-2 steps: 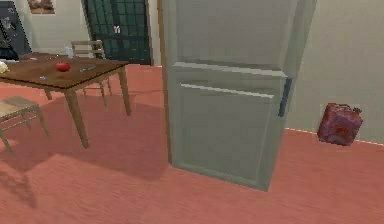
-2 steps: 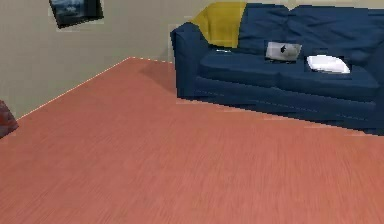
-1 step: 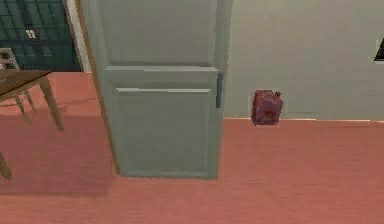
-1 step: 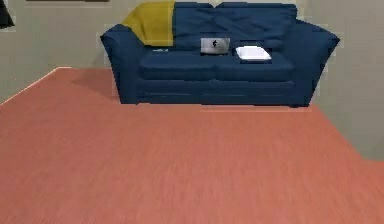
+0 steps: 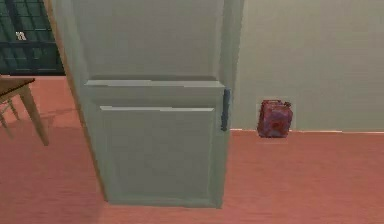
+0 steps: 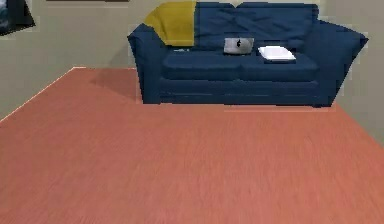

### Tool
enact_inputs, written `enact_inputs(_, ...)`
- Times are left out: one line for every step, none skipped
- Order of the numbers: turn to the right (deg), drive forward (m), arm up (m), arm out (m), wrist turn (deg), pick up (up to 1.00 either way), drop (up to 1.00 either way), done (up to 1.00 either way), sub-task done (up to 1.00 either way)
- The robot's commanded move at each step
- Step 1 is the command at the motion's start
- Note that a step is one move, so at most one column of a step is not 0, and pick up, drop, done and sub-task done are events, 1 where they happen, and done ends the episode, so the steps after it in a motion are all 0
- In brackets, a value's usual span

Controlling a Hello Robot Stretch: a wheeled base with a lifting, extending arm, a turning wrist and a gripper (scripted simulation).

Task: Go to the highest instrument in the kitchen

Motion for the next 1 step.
enact_inputs(-45.0, 0.0, 0.0, 0.0, 0.0, 0.0, 0.0, 0.0, 0.0)
